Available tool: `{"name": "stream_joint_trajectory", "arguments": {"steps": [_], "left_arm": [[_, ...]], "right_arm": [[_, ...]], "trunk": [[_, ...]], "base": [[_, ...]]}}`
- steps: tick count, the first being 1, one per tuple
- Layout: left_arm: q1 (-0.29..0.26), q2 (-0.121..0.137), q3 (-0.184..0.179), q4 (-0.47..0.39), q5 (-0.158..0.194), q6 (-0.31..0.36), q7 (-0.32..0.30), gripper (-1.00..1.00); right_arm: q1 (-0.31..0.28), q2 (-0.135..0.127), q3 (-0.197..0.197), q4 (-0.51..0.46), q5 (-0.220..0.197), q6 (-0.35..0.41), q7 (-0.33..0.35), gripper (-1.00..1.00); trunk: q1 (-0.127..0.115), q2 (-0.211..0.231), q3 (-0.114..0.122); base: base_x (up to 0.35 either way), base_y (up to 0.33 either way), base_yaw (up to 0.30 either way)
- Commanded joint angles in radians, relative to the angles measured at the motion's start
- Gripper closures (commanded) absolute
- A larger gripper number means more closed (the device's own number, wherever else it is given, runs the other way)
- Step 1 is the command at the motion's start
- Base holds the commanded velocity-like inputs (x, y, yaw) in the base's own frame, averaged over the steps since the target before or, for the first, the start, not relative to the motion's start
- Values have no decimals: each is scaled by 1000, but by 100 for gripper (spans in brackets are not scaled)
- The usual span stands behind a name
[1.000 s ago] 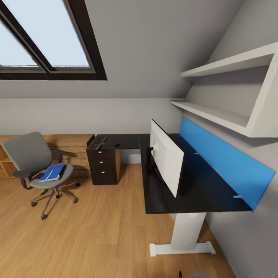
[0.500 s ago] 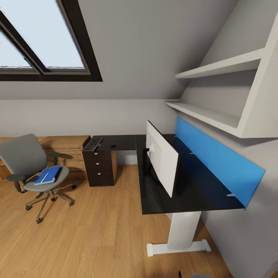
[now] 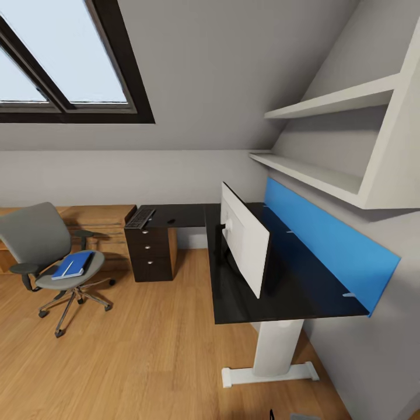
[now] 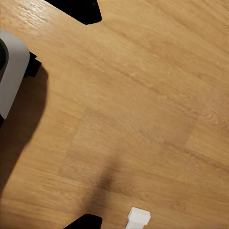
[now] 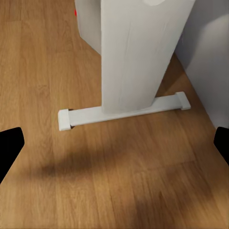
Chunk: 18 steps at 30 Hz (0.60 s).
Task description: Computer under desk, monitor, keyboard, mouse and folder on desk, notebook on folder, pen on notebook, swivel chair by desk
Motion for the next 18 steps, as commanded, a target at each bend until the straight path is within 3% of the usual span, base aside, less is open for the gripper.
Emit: {"name": "stream_joint_trajectory", "arguments": {"steps": [1, 13, 18], "left_arm": [[-1, 0, 1, 1, 7, -2, -7, -100], [-1, 0, 1, 1, 7, -3, -9, -100], [-1, -1, 1, 1, 7, -3, -10, -100]], "right_arm": [[-1, 1, -2, 2, 3, -4, -2, -100], [-2, 25, 0, -11, 5, 1, -5, -100], [-6, 27, 0, -79, 6, 68, -7, -100]], "trunk": [[0, -2, -2], [0, -2, -2], [0, -2, -2]], "base": [[0, 0, 0], [0, 0, 0], [0, 0, 0]]}}
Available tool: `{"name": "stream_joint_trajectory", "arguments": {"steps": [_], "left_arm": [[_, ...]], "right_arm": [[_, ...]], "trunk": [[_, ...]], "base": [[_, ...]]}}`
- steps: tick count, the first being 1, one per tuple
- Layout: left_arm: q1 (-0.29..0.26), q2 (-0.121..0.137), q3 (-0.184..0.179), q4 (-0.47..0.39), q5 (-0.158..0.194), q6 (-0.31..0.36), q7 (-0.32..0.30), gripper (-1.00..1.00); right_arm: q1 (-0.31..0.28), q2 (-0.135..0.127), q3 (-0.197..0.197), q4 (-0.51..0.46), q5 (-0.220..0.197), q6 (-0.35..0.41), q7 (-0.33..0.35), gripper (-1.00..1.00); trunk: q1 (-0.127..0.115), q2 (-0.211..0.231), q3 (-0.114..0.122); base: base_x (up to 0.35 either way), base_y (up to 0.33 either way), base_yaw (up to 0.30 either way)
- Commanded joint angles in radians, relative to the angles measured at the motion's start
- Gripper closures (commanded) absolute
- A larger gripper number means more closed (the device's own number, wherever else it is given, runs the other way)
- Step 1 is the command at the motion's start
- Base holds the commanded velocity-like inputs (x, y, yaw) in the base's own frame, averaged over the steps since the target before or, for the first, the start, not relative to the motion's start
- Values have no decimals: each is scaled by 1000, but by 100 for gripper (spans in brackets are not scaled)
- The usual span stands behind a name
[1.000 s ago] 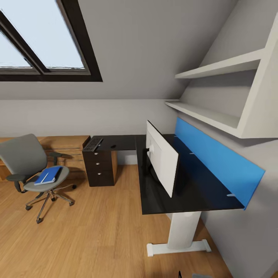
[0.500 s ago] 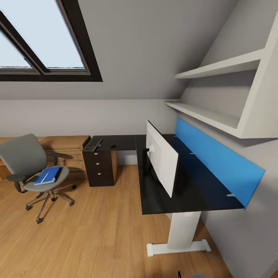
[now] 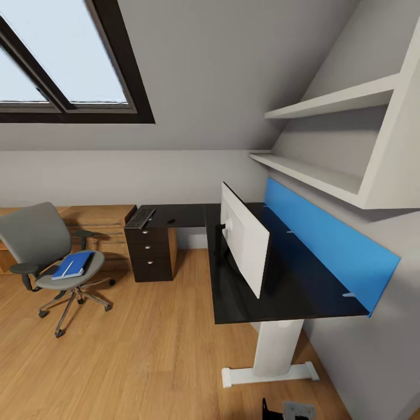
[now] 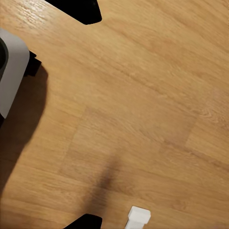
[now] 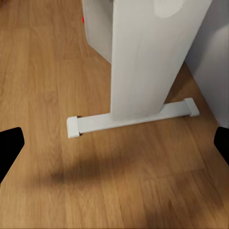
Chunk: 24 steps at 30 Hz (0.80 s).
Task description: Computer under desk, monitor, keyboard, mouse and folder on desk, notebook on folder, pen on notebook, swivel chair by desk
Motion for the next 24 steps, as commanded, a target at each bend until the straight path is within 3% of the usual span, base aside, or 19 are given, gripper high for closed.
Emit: {"name": "stream_joint_trajectory", "arguments": {"steps": [1, 4, 5, 6, 11, 19, 24], "left_arm": [[-1, 0, 2, 1, 7, -2, -7, -100], [-1, 1, 2, 1, 7, -2, -7, -100], [-1, 1, 2, 1, 8, -2, -7, -100], [-1, 1, 2, 1, 8, -2, -7, -100], [-1, 2, 2, 1, 8, -2, -7, -100], [-1, 3, 2, 1, 8, -3, -7, -100], [-1, 3, 2, 1, 8, -3, -7, -100]], "right_arm": [[-1, 1, -3, -25, 3, 27, -3, -100], [-3, 3, -3, -123, 2, 145, -4, -100], [-3, 6, -3, -203, 2, 235, -4, -100], [-3, 8, -2, -246, 2, 278, -4, -100], [-4, 22, -2, -445, 0, 450, -5, -100], [-4, 39, 3, -682, 1, 577, -6, -100], [-4, 40, 33, -826, 1, 639, -6, -100]], "trunk": [[0, -2, -2], [0, -2, -2], [0, -2, -2], [0, -2, -2], [0, -2, -2], [0, -2, -2], [0, -2, -2]], "base": [[0, 0, 0], [0, 0, 0], [0, 0, 0], [0, 0, 0], [0, 0, 0], [0, 0, 0], [0, 0, 0]]}}
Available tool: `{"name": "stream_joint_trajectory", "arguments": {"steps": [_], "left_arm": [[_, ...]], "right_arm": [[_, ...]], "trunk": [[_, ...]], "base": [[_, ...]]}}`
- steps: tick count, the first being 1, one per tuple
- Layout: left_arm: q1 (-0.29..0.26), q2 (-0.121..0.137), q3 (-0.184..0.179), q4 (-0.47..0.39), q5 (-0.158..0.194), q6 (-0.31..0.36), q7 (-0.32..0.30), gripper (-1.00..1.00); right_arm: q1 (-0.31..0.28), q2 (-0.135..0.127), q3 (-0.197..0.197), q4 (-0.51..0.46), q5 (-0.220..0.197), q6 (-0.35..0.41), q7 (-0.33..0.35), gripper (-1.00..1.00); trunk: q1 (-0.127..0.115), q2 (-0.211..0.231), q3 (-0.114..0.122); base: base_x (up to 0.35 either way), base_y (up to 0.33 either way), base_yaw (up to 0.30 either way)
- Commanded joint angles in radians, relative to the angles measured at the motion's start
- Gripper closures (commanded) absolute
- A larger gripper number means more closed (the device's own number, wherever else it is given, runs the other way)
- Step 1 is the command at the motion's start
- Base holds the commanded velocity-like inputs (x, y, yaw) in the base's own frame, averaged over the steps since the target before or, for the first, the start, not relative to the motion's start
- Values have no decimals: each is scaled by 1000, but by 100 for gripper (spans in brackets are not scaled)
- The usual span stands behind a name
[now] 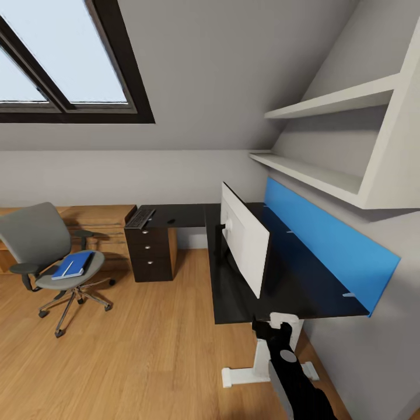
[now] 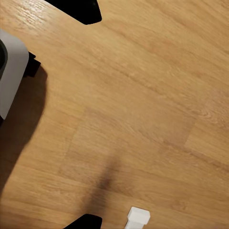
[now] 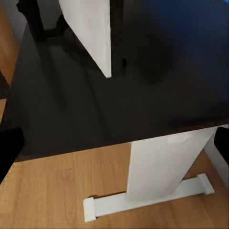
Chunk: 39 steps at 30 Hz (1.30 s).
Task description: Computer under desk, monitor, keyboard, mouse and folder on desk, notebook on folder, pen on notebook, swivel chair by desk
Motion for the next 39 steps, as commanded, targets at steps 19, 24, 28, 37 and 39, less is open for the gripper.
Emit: {"name": "stream_joint_trajectory", "arguments": {"steps": [19, 24, 28, 37, 39], "left_arm": [[-1, -1, 2, 1, 6, -2, -7, -100], [-1, 0, 2, 1, 6, -3, -7, -100], [-1, 0, 2, 1, 6, -5, -7, -100], [-1, 0, 1, 1, 6, -16, -7, -100], [-1, 0, 1, 1, 6, -18, -7, -100]], "right_arm": [[1, 1, 51, -329, -1, 165, 1, -100], [1, 3, 68, -315, -1, 159, 3, -100], [1, 2, 79, -291, -2, 124, 2, -100], [1, -1, 85, -275, 2, 46, -3, -100], [1, -1, 86, -273, 3, 40, -3, -100]], "trunk": [[0, -2, -2], [0, -2, -2], [0, -2, -2], [0, -2, -2], [0, -2, -2]], "base": [[0, 0, 0], [0, 0, 0], [0, 0, 0], [32, 10, 0], [173, 79, 0]]}}
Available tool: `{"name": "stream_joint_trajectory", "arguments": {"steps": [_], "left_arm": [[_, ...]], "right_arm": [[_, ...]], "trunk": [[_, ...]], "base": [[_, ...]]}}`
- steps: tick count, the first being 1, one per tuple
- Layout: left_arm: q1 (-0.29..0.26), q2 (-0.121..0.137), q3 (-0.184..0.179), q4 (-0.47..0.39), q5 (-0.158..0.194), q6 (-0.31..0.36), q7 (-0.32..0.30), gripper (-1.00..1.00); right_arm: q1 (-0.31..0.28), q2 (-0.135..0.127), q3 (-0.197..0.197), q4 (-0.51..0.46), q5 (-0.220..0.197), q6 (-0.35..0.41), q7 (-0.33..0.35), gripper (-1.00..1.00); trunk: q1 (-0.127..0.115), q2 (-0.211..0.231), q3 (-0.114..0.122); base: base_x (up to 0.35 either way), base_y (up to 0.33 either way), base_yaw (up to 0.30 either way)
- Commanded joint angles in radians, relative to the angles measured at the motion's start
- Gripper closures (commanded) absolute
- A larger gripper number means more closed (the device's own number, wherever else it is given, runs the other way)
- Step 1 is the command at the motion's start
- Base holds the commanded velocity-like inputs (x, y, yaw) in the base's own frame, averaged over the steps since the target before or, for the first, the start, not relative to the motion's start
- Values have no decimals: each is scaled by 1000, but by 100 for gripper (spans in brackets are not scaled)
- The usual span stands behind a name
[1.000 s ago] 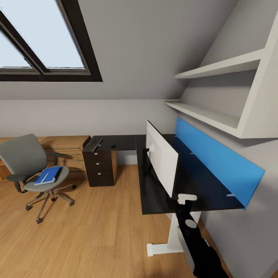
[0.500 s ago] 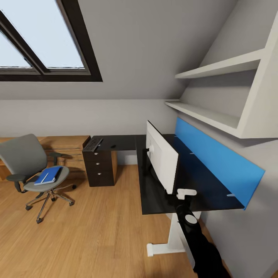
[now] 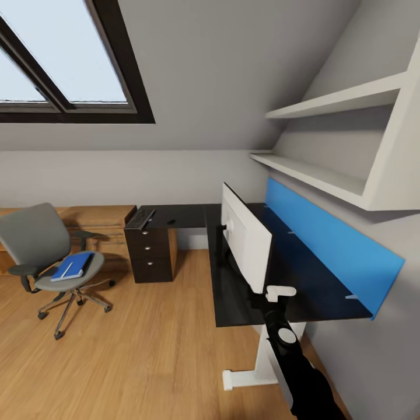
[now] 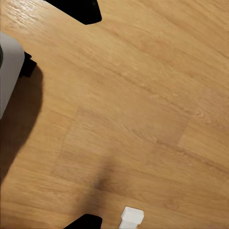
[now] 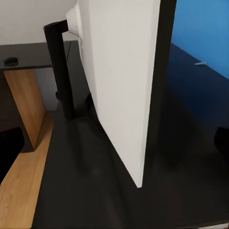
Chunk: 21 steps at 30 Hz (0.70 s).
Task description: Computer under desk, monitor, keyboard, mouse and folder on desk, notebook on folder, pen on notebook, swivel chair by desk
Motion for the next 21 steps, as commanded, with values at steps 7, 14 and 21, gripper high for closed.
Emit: {"name": "stream_joint_trajectory", "arguments": {"steps": [7, 14, 21], "left_arm": [[-1, 0, 1, 1, 7, -14, -8, -100], [-1, 0, 1, 1, 7, -18, -8, -100], [-1, 0, 1, 1, 4, -18, -9, -100]], "right_arm": [[-1, -1, 3, 4, 3, -1, -5, -100], [-1, -2, 3, 6, 3, -4, -7, -100], [-1, -2, 2, 5, 1, -3, -8, -100]], "trunk": [[1, -2, -2], [1, -2, -2], [1, -2, -2]], "base": [[164, 66, 0], [41, 15, 0], [78, -56, 0]]}}
